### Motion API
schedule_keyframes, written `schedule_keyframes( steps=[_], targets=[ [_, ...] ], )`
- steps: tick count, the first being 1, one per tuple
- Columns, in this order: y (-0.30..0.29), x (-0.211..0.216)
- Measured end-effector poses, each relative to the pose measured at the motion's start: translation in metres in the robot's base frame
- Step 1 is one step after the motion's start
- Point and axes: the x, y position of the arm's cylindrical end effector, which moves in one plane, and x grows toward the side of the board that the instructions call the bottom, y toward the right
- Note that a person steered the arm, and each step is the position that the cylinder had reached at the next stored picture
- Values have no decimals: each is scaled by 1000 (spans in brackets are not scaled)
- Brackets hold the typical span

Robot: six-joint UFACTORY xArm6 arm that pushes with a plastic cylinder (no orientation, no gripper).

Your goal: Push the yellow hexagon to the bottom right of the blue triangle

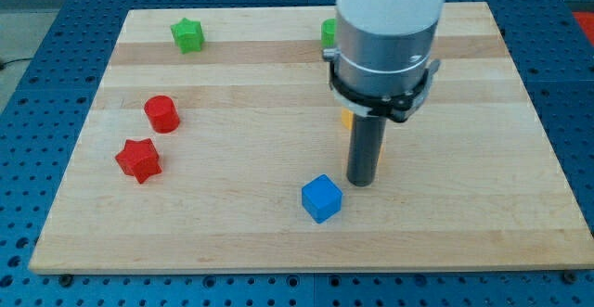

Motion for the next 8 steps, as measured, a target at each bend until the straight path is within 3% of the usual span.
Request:
schedule_keyframes(
  steps=[2, 4, 6, 8],
  targets=[
    [6, -3],
    [-30, -9],
    [12, -23],
    [47, -67]
  ],
)
